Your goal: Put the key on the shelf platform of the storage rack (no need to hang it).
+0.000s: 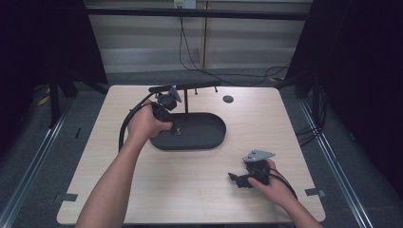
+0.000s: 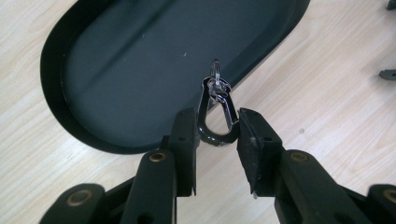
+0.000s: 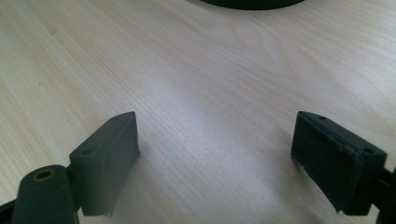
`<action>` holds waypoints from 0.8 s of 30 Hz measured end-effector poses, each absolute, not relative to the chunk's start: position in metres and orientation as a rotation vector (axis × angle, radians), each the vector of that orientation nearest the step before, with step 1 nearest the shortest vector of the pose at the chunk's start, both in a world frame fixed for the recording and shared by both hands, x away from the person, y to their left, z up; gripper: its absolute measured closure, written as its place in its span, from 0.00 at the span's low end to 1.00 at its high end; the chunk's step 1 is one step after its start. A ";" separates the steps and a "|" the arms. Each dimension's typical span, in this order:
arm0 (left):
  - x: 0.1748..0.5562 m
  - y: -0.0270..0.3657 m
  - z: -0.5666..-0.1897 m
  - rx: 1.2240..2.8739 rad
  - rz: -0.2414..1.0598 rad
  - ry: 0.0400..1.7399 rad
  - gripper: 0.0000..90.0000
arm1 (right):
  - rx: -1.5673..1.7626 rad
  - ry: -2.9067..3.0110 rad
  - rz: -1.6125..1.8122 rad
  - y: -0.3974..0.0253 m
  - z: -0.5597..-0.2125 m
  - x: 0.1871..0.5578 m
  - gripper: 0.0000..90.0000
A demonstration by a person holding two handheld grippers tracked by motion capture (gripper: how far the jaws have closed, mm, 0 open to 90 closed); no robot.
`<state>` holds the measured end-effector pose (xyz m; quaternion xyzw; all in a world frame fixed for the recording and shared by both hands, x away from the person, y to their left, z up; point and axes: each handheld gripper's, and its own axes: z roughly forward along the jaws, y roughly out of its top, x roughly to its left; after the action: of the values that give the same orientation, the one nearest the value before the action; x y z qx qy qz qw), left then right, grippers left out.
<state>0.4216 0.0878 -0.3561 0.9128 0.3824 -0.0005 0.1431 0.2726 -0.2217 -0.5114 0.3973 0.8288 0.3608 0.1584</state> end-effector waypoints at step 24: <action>0.437 0.074 -0.367 2.593 0.034 1.161 0.76 | 1.135 2.370 1.032 -0.222 -0.511 0.273 0.16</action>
<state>0.4371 0.0745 -0.3667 0.9024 0.4039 0.0119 0.1496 0.2726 -0.2217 -0.5114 0.3971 0.8288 0.3608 0.1586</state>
